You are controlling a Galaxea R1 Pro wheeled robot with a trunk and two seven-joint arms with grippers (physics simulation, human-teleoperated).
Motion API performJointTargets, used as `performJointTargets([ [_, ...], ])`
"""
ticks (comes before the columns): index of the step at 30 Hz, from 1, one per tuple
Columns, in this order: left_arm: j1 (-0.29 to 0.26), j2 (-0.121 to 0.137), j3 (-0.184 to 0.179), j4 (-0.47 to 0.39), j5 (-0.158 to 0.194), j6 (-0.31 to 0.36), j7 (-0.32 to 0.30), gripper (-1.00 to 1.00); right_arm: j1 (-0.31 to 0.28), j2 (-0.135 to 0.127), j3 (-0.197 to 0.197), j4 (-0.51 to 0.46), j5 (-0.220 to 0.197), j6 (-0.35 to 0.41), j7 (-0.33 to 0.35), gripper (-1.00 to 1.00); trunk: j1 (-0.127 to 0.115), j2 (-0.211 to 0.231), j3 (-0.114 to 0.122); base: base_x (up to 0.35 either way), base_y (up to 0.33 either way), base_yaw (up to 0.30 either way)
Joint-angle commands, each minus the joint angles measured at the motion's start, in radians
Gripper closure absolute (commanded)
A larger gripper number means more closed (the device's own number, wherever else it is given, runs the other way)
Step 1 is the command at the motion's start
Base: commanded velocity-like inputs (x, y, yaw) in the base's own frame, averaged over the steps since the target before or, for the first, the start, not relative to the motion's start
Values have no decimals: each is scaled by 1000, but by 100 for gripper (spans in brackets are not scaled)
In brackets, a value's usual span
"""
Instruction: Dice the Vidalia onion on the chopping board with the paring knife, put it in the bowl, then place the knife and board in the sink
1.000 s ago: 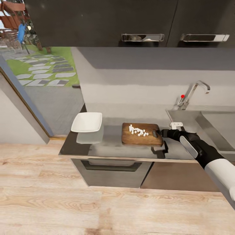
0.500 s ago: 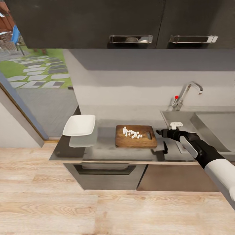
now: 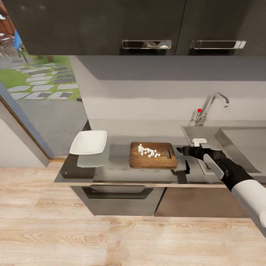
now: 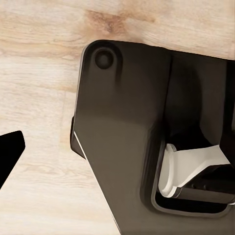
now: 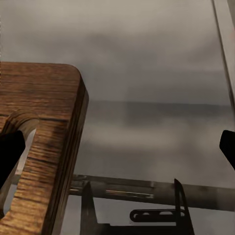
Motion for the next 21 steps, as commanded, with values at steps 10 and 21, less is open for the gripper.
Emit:
performJointTargets([
  [10, 0, -1, 4, -1, 9, 0, -9, -100, -1, 0, 3, -1, -2, 3, 0, -100, 1, -2, -2, 0, 0, 36],
  [21, 0, -1, 4, -1, 9, 0, -9, -100, -1, -1, 3, -1, -2, 3, 0, -100, 1, -2, -2, 0, 0, 74],
])
